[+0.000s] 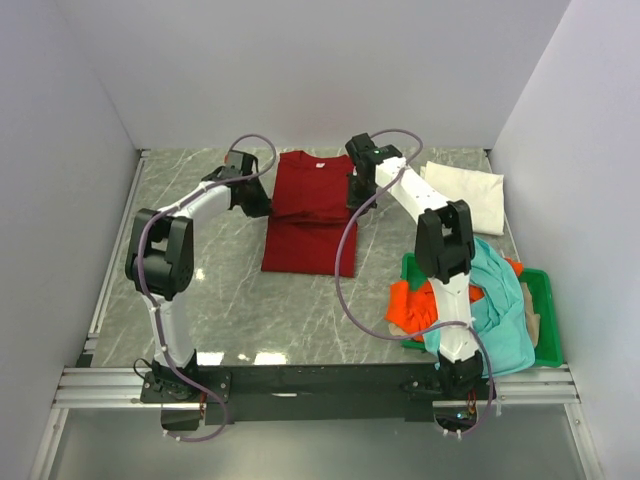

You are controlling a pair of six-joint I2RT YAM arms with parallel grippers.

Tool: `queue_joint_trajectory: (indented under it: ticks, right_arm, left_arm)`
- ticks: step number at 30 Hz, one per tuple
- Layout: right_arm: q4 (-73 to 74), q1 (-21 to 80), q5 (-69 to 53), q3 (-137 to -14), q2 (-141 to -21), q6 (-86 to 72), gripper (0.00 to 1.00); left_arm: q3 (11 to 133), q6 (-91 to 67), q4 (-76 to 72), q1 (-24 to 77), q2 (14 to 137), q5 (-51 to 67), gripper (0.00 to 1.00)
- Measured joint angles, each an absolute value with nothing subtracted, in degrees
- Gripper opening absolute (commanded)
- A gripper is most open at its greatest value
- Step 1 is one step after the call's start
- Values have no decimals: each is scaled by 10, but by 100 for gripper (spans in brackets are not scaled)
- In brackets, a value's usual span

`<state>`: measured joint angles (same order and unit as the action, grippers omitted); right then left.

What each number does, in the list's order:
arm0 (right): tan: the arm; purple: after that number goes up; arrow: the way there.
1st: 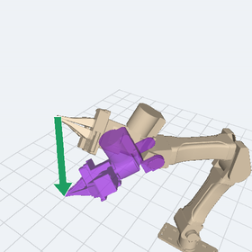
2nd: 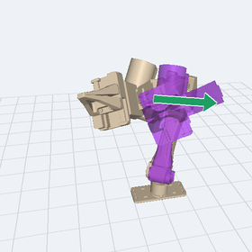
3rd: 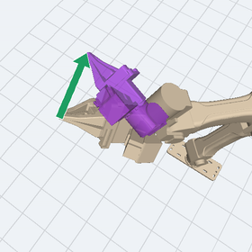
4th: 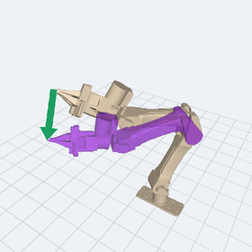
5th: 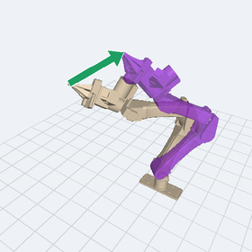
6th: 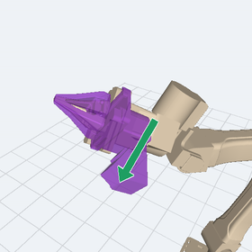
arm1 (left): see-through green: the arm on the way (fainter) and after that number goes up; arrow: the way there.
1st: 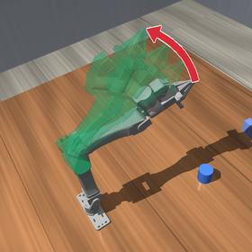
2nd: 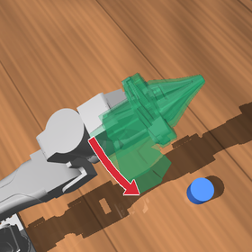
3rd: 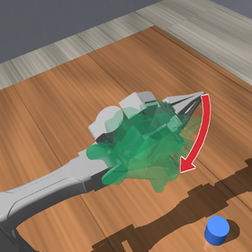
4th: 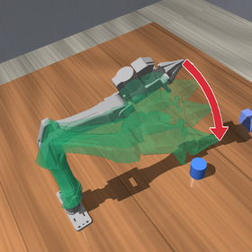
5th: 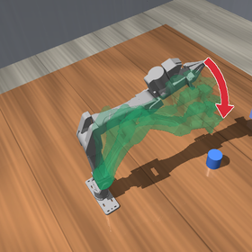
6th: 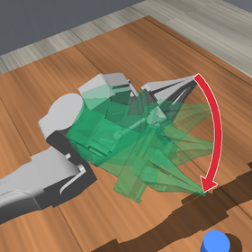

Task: Fold and stack the t-shirts
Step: Fold the tshirt

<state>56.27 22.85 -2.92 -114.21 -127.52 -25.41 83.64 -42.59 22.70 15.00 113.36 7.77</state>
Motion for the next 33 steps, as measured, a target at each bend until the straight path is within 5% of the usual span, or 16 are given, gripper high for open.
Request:
queue_joint_trajectory:
  ticks: [2, 3, 9, 33]
  right_arm:
    - [570, 226, -32, -1172, -1296, -250, 22]
    - [571, 225, -34, -1186, -1306, -248, 33]
    - [578, 207, -37, -1233, -1317, -243, 52]
    - [455, 238, -108, -806, -1107, -271, 39]
  left_arm:
    - [840, -423, 225, 145, 1134, 78, 51]
    - [843, -421, 222, 142, 1134, 78, 56]
    - [851, -424, 202, 131, 1132, 77, 65]
    - [584, -419, 152, 141, 966, 77, 65]
